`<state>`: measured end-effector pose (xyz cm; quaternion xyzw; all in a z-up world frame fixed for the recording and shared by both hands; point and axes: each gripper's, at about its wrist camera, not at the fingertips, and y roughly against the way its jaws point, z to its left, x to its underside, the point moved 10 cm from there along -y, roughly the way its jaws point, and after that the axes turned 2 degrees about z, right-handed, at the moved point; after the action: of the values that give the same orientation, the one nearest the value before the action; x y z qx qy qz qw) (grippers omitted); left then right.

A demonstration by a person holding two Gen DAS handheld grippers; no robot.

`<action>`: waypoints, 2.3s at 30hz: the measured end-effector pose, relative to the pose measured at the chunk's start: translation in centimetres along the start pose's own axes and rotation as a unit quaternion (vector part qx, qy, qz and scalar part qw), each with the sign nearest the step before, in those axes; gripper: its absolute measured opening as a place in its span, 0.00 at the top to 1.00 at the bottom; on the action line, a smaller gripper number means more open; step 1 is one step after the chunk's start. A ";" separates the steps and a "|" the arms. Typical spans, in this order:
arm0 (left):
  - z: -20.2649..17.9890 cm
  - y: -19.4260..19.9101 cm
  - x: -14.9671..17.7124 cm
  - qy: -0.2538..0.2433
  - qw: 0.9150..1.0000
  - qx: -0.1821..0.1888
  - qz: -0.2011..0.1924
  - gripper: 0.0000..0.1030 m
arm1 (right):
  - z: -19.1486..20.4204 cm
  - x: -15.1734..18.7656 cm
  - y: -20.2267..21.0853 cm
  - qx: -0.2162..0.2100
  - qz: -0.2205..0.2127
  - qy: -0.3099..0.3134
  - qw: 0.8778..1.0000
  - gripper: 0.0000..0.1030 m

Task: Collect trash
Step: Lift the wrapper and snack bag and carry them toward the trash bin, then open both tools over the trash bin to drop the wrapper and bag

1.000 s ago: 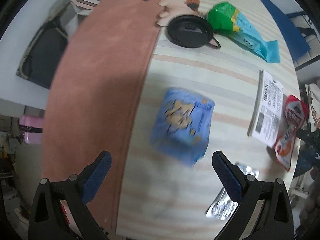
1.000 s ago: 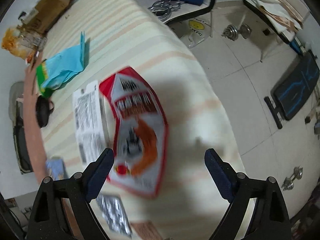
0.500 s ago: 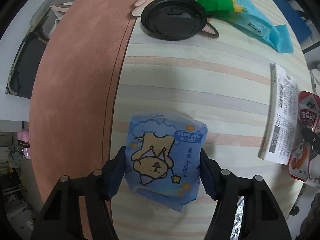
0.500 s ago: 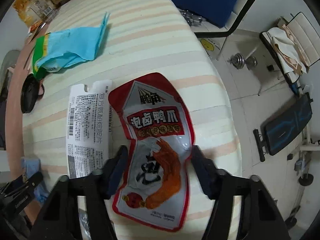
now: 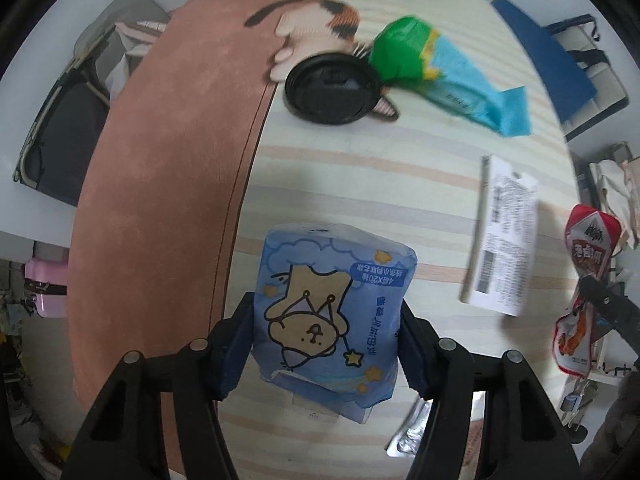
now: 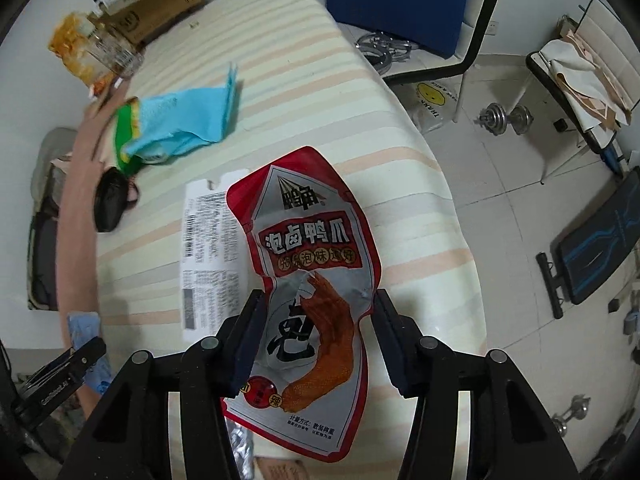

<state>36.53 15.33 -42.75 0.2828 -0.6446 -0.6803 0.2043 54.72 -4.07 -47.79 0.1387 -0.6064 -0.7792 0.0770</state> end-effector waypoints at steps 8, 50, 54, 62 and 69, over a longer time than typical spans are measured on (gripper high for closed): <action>-0.3 5.2 1.3 -0.011 0.998 0.028 -0.048 0.41 | 2.7 4.5 5.2 -0.028 -0.026 0.027 0.999 0.47; 9.9 -23.3 36.5 -0.040 0.982 0.117 0.141 0.06 | -0.6 54.9 -20.4 -0.006 0.129 -0.075 0.989 0.45; 10.2 -27.5 37.4 -0.040 0.983 0.108 0.145 0.00 | -1.4 55.9 -27.6 -0.034 0.159 -0.076 0.984 0.37; 12.1 -29.3 38.8 -0.053 0.990 0.049 0.124 0.00 | -2.2 56.0 -30.7 0.030 0.145 -0.015 0.989 0.10; 13.8 -27.1 39.7 -0.059 0.990 0.010 0.126 0.00 | -2.6 56.2 -29.2 0.100 0.138 0.022 0.985 0.02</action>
<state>-0.05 2.63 -74.33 0.1605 -0.6929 -0.6581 0.2471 3.58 -15.26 -83.48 0.0773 -0.6929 -0.6932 0.1829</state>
